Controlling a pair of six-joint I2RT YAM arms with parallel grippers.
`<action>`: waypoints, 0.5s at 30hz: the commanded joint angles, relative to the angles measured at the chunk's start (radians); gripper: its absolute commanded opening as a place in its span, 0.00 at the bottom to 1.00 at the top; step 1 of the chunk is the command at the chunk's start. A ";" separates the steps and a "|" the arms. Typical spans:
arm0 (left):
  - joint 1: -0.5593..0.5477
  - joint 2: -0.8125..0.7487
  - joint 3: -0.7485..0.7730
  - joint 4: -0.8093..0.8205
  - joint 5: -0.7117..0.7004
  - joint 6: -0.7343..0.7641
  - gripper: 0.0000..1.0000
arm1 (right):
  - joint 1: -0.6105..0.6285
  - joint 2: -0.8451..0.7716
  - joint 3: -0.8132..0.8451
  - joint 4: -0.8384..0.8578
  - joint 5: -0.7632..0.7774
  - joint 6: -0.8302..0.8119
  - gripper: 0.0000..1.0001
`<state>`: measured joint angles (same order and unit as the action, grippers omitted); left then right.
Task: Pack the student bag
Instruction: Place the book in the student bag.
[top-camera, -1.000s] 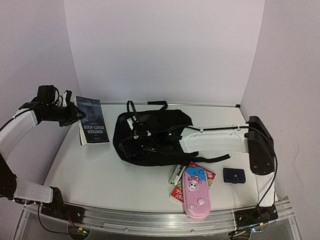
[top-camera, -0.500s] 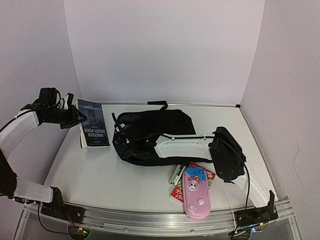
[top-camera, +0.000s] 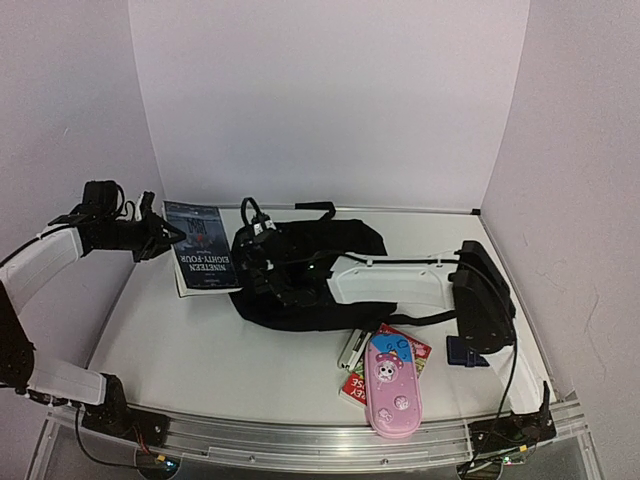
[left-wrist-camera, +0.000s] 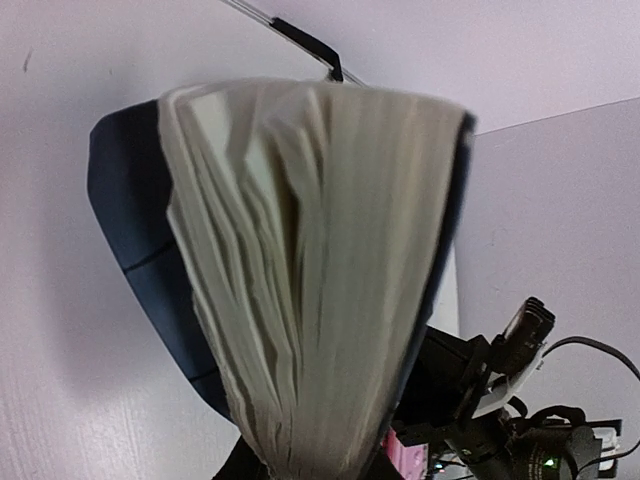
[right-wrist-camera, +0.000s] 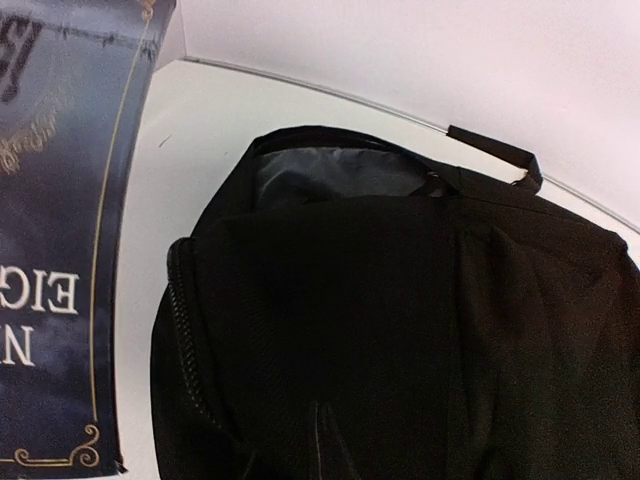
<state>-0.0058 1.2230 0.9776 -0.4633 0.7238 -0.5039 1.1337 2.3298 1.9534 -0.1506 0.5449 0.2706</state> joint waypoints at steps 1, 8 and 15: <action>-0.042 0.009 -0.023 0.201 0.119 -0.165 0.00 | -0.002 -0.239 -0.130 0.146 0.004 0.094 0.00; -0.159 0.064 -0.061 0.306 0.098 -0.280 0.00 | -0.001 -0.337 -0.267 0.265 -0.052 0.148 0.00; -0.231 0.156 -0.058 0.457 0.131 -0.389 0.00 | -0.001 -0.350 -0.302 0.283 -0.092 0.161 0.00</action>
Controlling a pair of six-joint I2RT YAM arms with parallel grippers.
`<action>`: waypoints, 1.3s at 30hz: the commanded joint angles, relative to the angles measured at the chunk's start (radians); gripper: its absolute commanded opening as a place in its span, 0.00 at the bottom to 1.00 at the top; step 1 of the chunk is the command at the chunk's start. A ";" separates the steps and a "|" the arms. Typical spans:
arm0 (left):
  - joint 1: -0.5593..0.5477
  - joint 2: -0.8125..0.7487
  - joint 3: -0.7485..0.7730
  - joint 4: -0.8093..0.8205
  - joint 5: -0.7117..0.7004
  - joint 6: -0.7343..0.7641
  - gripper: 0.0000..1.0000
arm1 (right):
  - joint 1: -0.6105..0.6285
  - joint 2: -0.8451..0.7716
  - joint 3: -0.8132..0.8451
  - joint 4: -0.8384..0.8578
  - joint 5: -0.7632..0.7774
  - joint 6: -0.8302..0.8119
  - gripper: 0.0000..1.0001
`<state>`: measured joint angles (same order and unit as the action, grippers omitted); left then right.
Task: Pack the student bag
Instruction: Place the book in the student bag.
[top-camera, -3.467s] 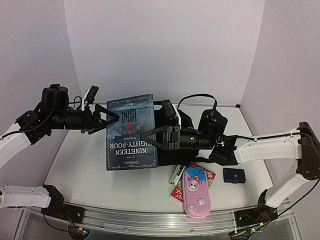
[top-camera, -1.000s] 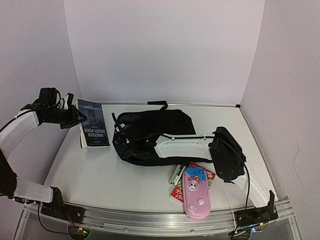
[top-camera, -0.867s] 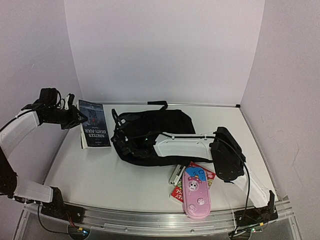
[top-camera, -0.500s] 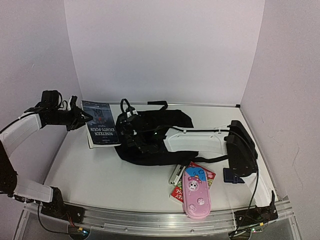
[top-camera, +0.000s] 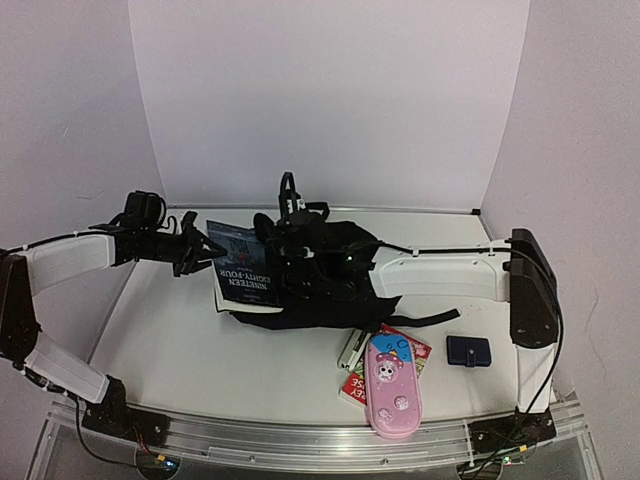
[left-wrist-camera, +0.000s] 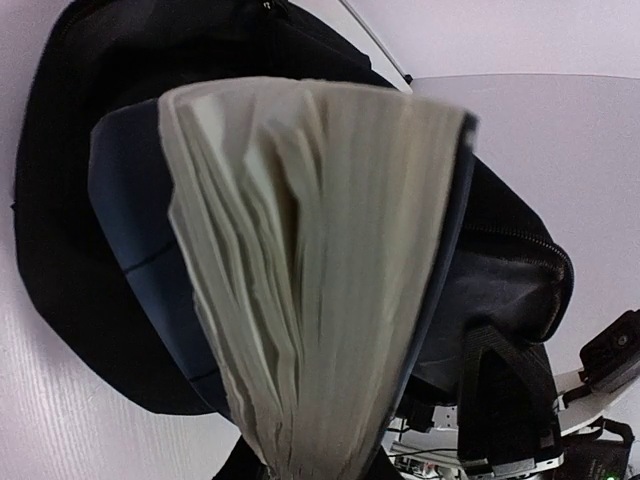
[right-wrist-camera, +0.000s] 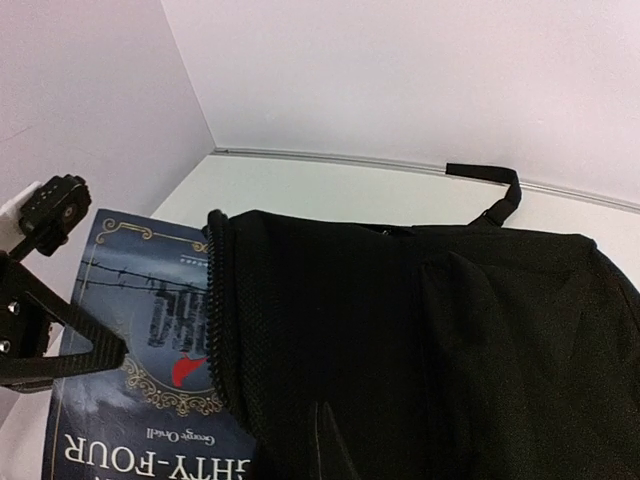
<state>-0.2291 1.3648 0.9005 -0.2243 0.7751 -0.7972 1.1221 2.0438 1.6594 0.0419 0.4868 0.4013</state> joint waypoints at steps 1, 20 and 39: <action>-0.008 0.022 0.022 0.248 0.083 -0.107 0.00 | 0.010 -0.068 -0.015 0.092 -0.039 0.031 0.00; -0.046 0.153 -0.077 0.636 -0.033 -0.369 0.00 | 0.012 -0.102 -0.102 0.136 -0.030 0.136 0.00; -0.173 0.258 -0.209 0.909 -0.065 -0.499 0.00 | 0.012 -0.078 -0.092 0.189 0.059 0.186 0.00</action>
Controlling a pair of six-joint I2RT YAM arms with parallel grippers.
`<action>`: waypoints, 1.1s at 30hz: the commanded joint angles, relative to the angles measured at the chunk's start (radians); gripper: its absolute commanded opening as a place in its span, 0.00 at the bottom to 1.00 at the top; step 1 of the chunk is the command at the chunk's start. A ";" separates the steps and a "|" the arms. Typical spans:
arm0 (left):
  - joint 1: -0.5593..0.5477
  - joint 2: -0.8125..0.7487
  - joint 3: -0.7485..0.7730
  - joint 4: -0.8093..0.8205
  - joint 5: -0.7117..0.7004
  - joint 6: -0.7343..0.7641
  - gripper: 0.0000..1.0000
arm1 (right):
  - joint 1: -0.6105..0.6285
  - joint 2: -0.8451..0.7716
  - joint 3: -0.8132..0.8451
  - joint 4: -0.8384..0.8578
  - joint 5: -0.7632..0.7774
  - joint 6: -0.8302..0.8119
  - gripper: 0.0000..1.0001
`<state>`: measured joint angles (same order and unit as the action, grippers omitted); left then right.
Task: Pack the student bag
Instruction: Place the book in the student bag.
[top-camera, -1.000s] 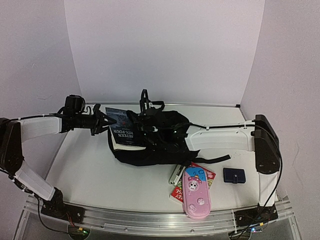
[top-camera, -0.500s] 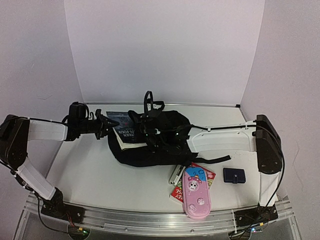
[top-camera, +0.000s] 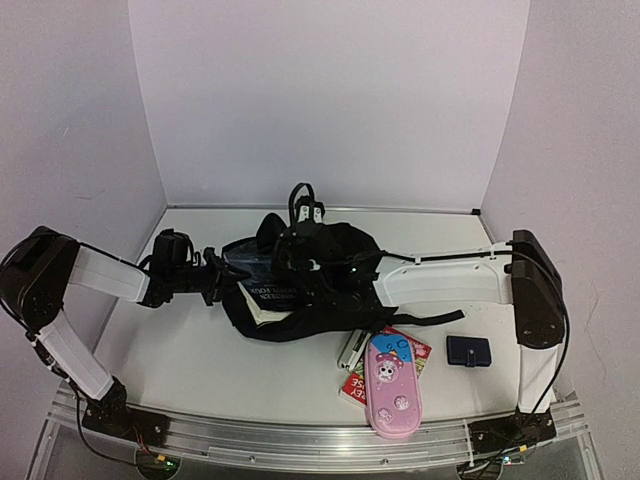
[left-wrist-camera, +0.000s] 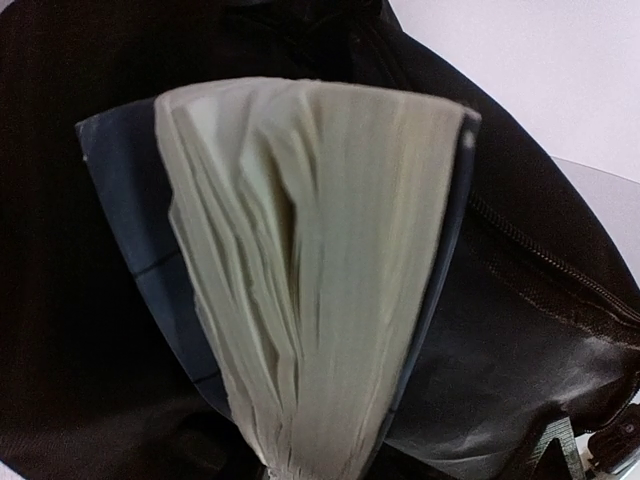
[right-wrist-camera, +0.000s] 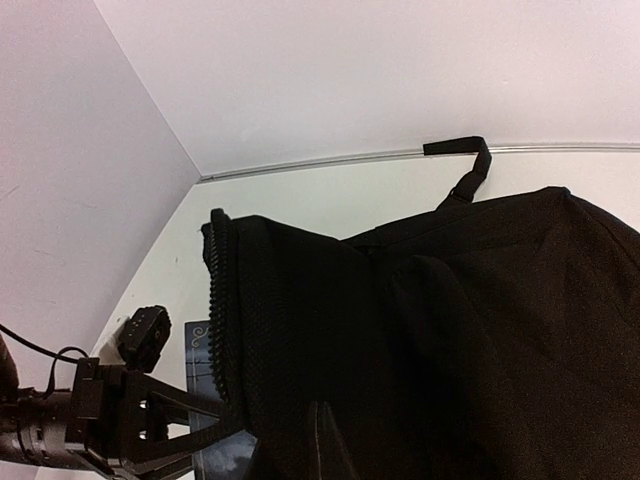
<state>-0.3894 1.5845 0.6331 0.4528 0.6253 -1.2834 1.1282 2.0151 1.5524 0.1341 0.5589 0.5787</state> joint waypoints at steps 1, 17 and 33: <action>-0.016 0.054 0.068 0.257 0.094 -0.014 0.00 | 0.006 -0.048 0.013 0.097 -0.021 0.009 0.00; -0.107 0.359 0.426 -0.028 0.080 0.293 0.03 | 0.005 -0.041 0.005 0.098 -0.075 0.005 0.00; -0.135 0.149 0.381 -0.502 -0.180 0.514 0.75 | 0.006 -0.064 -0.021 0.084 -0.019 -0.016 0.00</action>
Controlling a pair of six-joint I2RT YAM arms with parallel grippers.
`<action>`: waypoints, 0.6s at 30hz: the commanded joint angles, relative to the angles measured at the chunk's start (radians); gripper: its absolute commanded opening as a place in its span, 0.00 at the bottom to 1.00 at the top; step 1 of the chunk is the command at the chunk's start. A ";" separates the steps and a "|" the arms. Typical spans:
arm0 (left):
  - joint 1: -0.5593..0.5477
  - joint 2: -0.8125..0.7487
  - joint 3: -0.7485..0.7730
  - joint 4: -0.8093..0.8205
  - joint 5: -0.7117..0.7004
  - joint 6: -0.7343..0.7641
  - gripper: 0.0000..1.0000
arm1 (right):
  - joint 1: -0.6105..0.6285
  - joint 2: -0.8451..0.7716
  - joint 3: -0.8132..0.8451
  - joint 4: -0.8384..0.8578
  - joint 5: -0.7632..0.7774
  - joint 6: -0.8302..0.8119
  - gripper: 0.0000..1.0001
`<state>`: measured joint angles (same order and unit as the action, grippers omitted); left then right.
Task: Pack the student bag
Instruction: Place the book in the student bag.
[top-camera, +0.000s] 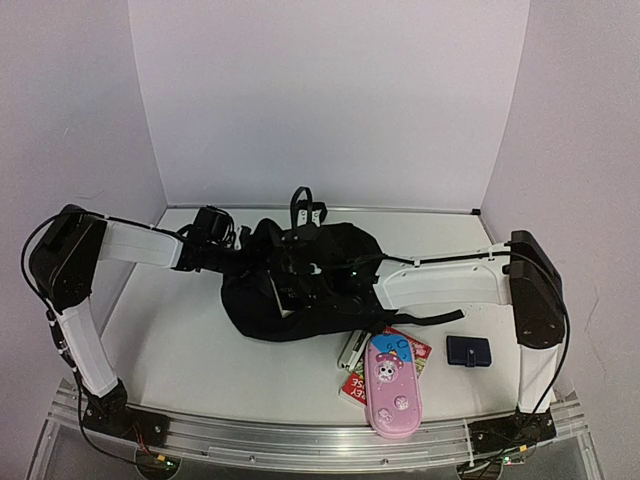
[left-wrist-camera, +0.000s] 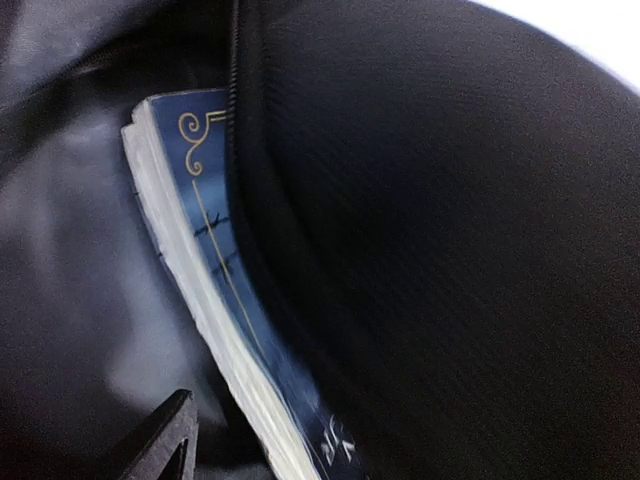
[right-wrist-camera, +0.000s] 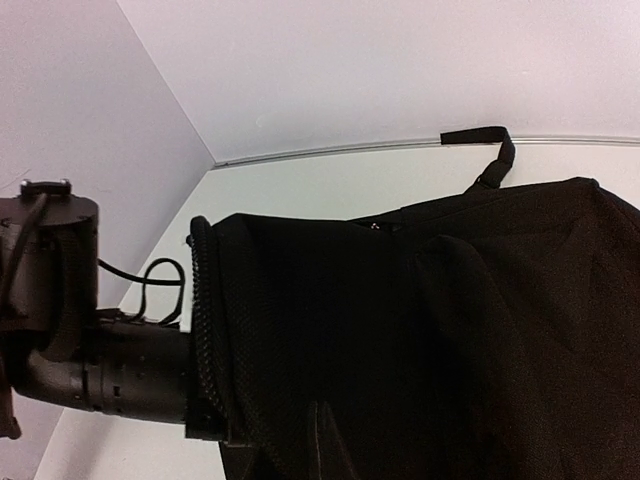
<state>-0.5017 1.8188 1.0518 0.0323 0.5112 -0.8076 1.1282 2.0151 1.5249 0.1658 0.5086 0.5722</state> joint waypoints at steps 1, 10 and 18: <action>-0.032 -0.091 -0.047 -0.080 -0.069 0.030 0.74 | 0.005 -0.063 0.005 0.052 0.031 -0.009 0.00; -0.117 -0.022 -0.036 -0.036 -0.049 -0.015 0.40 | 0.006 -0.062 0.003 0.050 0.026 -0.005 0.00; -0.172 0.112 0.121 0.045 -0.053 0.002 0.19 | 0.005 -0.067 -0.012 0.049 0.025 0.005 0.00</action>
<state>-0.6405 1.8708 1.0564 -0.0004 0.4702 -0.8314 1.1282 2.0151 1.5186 0.1689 0.5121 0.5729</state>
